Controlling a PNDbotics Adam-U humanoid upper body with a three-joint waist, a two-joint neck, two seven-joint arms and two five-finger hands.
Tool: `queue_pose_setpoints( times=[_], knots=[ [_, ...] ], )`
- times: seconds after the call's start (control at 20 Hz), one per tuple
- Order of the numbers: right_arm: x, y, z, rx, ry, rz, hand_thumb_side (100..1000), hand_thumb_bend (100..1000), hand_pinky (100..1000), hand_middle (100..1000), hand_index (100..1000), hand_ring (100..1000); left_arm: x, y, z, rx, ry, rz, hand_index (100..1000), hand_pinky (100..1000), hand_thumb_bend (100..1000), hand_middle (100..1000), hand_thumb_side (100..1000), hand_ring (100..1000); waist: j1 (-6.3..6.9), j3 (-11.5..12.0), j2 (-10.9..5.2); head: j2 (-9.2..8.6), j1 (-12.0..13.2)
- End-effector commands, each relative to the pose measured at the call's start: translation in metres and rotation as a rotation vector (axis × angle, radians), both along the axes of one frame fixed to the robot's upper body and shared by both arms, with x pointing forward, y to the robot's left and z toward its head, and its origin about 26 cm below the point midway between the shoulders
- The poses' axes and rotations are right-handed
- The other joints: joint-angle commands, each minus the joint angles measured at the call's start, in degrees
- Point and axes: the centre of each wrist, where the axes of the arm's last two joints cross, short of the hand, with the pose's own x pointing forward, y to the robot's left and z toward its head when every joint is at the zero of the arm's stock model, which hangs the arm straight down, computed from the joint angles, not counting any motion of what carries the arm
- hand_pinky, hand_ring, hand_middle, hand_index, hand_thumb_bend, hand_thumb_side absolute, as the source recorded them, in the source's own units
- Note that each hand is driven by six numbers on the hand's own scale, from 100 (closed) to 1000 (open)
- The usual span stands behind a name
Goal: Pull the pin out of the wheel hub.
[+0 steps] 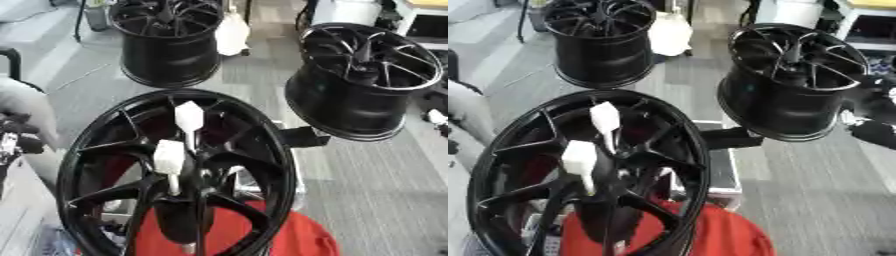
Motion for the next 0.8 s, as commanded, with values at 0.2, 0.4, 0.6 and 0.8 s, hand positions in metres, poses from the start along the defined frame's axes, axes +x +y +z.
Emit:
queue_pose_setpoints(
  times=[0.2,0.4,0.6,0.8],
  knots=[
    [-0.002,0.04,0.025,-0.014,-0.08,0.176,259,100,736,798,906,751,0.001,0.001,0.009,0.012,-0.029,-0.01,808,617,100,613,661,581,0.39,0.47,-0.55,-0.91,-0.35],
    [-0.001,0.063,0.025,0.051,-0.113,0.259,279,100,720,784,900,734,0.001,-0.001,0.008,0.009,-0.026,-0.016,808,617,100,613,663,581,0.5,0.51,-0.5,-0.94,-0.48],
    [0.004,0.088,0.015,0.188,-0.147,0.327,319,100,702,767,891,713,0.001,-0.003,0.006,0.006,-0.023,-0.022,808,618,100,613,664,582,0.79,0.36,-0.37,-1.01,-0.74],
    [0.006,0.111,-0.008,0.394,-0.192,0.342,349,100,682,749,881,691,0.001,-0.005,0.004,-0.002,-0.023,-0.026,807,618,100,612,665,582,1.28,0.31,-0.21,-1.19,-0.69]
  ],
)
